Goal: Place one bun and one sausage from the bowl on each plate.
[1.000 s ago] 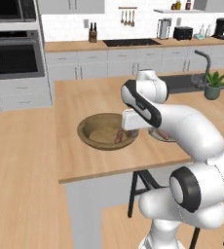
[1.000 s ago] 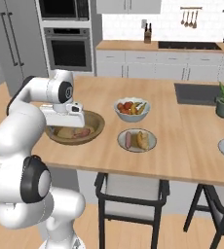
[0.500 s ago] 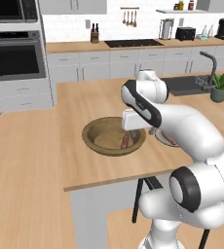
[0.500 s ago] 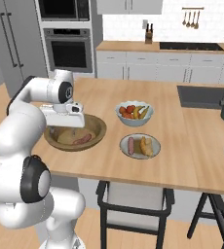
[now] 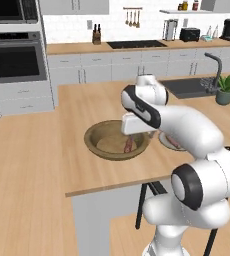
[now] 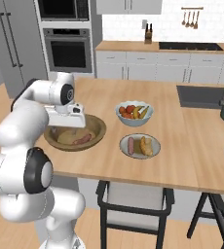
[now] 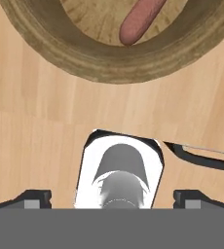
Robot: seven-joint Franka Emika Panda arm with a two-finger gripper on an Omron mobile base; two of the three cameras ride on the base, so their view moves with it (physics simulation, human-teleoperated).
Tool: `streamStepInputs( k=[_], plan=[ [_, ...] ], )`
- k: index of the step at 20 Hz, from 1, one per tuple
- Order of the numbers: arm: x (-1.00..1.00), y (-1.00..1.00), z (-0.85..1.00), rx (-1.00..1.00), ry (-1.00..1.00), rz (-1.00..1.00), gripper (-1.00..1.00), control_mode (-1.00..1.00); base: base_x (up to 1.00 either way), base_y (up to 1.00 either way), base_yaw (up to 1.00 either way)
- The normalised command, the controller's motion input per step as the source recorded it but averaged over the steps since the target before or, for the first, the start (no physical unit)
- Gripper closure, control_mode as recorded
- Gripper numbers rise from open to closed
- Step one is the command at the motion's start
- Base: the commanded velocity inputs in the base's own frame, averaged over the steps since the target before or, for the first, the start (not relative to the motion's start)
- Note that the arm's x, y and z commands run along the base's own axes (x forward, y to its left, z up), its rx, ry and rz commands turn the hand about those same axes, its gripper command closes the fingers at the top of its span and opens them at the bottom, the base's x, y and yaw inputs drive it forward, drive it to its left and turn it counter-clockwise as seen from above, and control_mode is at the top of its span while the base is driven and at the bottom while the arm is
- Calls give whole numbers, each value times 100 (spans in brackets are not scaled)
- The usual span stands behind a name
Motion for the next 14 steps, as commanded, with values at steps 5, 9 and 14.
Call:
streamStepInputs(
  k=[5, 9, 14],
  plan=[
    [80, 13, -50, -3, 0, -5, -100, -100, 0, 0, 0],
    [63, 0, -52, -3, 0, -8, -100, -100, 0, 0, 0],
    [52, 0, -38, -3, 2, -14, -100, -100, 0, 0, 0]
  ],
)
